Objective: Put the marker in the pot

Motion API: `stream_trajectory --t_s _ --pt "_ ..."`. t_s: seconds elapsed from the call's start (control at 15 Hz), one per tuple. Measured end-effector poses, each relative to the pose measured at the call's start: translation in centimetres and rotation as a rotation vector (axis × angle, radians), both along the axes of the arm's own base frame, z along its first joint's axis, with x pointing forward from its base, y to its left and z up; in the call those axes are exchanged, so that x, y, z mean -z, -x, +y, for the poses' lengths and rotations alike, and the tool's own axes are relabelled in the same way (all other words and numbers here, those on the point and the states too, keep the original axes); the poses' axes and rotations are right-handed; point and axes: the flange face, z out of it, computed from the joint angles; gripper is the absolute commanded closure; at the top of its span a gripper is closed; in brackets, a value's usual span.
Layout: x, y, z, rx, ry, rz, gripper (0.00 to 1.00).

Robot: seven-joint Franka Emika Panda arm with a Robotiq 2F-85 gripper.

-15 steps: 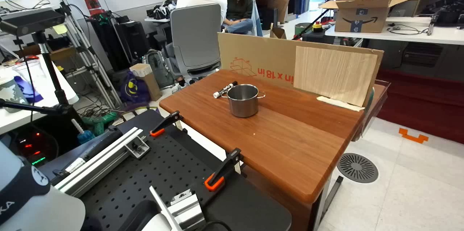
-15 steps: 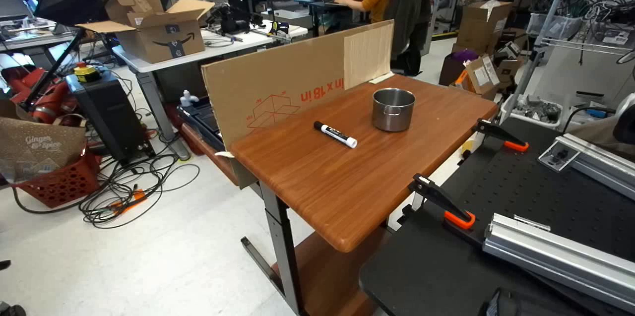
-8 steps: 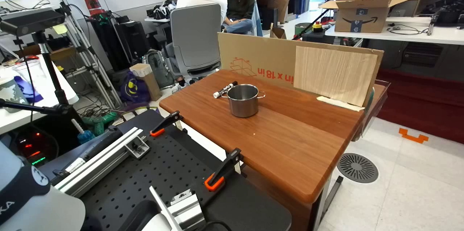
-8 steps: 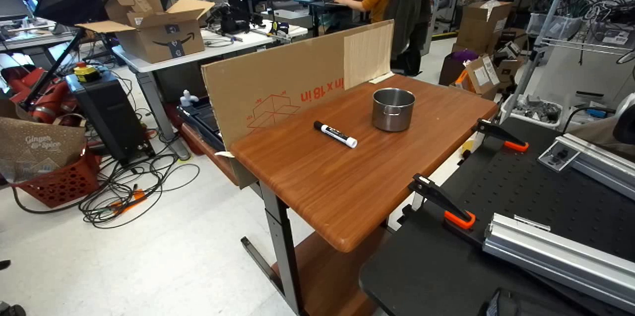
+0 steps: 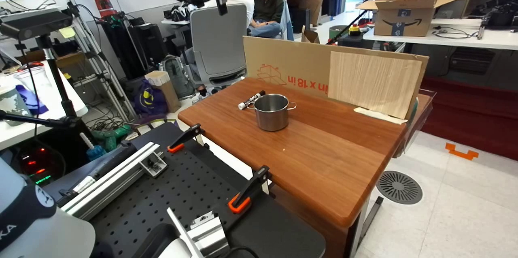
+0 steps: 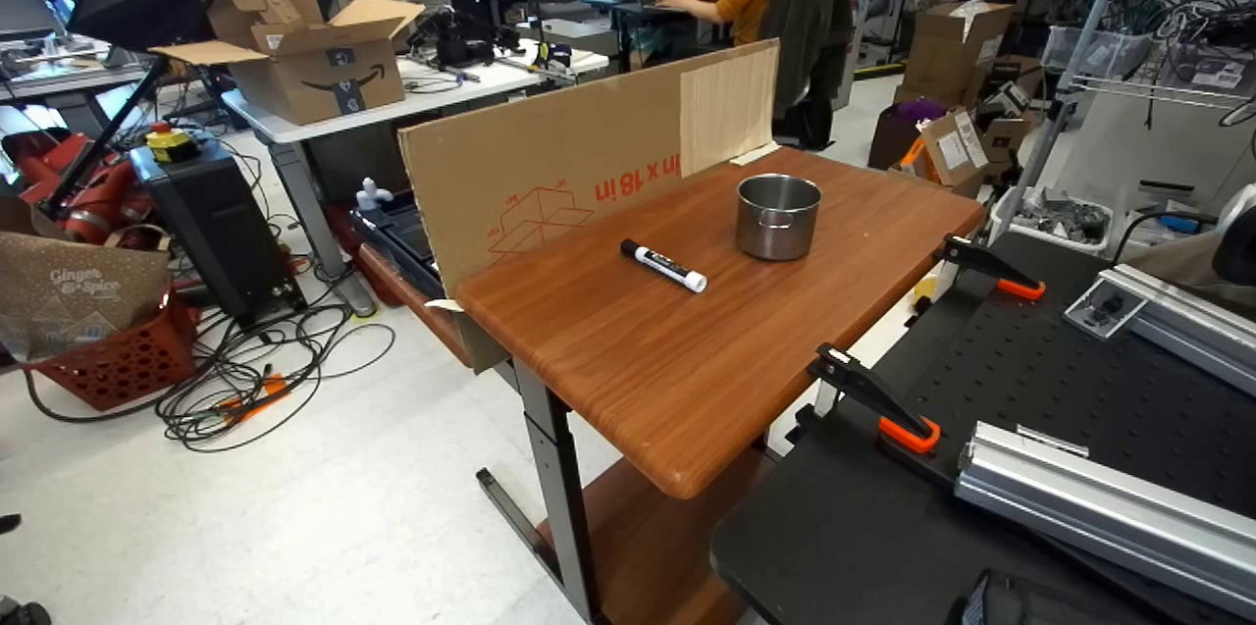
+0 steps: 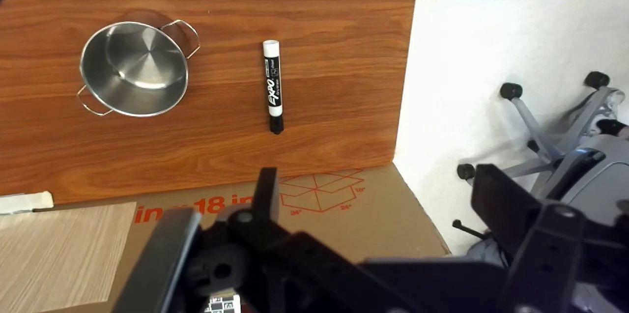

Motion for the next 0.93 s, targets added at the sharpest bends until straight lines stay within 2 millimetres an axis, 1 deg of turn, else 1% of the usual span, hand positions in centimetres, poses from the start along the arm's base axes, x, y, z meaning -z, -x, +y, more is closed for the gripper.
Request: stream_trajectory --t_s 0.33,0.47,0.73,0.93 --pt "7.4 -5.3 1.6 0.063 0.080 0.062 0.00" --pt "9.7 -7.1 2.0 0.084 0.103 0.090 0.00" --pt "13.3 -10.3 2.0 0.124 0.129 0.121 0.00" --pt "15.2 -11.8 1.9 0.140 0.140 0.140 0.00"
